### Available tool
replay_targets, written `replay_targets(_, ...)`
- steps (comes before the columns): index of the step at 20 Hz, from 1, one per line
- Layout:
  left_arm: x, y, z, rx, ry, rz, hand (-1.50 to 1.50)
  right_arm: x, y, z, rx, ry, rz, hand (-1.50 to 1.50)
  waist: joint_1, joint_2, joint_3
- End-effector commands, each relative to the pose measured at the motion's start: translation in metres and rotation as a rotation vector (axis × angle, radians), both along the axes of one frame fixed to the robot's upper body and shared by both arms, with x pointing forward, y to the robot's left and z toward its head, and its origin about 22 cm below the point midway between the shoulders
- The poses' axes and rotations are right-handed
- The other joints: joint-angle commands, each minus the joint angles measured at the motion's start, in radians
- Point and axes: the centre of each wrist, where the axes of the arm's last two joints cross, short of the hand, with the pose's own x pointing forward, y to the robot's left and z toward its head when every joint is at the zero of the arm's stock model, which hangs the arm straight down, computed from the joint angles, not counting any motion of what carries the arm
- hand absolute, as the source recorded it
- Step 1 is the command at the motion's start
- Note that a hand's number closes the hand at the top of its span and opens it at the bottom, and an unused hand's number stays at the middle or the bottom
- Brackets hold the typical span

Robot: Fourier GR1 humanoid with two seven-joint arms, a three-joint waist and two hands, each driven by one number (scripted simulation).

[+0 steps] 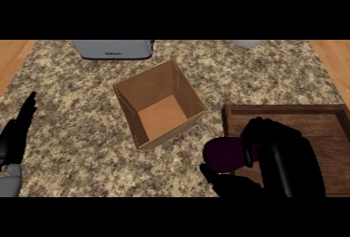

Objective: Pick the eggplant from the tray and place it in the cardboard box

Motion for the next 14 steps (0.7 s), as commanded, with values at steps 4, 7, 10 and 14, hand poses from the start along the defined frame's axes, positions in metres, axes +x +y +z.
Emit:
replay_targets(4,0.0,-0.015,-0.002,-0.015,-0.007,-0.004,0.0,0.024,0.054,0.019,0.183,0.006,0.059,1.5,0.015,0.003,0.001)
replay_targets(7,-0.005,0.002,-0.002,0.009,0.001,-0.02,0.0,0.06,0.071,0.023,0.228,-0.005,0.031,1.5,0.022,0.005,0.001)
replay_targets(10,0.002,-0.019,-0.003,-0.008,0.005,-0.038,0.0,0.094,0.086,0.046,0.292,0.024,0.025,1.5,0.036,0.008,0.001)
replay_targets(14,-0.001,-0.016,0.002,0.006,-0.008,-0.033,0.0,0.113,0.118,0.028,0.331,0.077,-0.011,1.5,0.044,0.007,0.001)
